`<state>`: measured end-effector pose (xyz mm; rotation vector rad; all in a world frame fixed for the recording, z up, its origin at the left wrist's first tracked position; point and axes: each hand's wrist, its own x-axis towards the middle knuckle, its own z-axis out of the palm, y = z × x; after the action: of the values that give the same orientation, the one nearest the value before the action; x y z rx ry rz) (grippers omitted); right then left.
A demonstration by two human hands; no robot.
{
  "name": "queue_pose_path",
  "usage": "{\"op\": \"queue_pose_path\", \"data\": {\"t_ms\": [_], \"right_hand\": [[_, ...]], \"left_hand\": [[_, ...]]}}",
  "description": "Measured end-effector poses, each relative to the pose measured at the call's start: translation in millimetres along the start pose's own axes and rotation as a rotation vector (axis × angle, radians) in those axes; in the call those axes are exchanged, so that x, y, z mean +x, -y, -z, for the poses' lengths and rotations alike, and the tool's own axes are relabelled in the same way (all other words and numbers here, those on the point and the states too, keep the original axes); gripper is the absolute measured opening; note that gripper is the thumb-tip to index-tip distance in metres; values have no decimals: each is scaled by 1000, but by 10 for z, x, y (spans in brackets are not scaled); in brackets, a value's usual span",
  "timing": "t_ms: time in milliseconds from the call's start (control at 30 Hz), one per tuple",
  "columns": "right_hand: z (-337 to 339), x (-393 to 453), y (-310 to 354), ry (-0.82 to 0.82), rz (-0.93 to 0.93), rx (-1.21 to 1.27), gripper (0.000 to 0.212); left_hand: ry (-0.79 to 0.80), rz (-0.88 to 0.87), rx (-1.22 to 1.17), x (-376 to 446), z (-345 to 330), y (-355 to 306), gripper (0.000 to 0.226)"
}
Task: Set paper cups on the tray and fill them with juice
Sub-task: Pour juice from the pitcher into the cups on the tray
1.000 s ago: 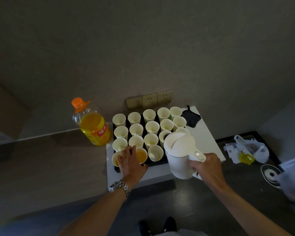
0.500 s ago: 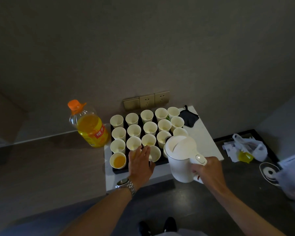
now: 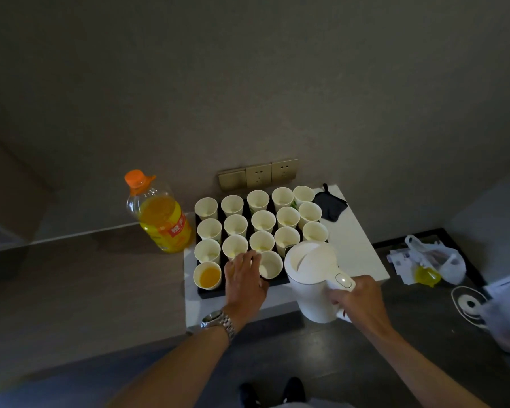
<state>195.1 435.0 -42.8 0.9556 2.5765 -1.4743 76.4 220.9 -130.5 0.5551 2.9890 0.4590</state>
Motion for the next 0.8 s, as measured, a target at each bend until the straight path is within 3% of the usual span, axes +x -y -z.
{"op": "queue_pose_path", "data": {"t_ms": [333, 467, 667, 800], "right_hand": [[-35, 74, 149, 2, 32, -145, 21], [-28, 113, 196, 26, 56, -195, 27], [-46, 174, 267, 63, 44, -255, 28], [-88, 190, 327, 71, 47, -310, 31]], "left_hand": [[-49, 68, -398, -112, 134, 2, 47], [73, 134, -665, -236, 140, -178, 48], [400, 223, -1088, -426, -4, -423, 72], [412, 305, -1224, -450, -6, -523, 75]]}}
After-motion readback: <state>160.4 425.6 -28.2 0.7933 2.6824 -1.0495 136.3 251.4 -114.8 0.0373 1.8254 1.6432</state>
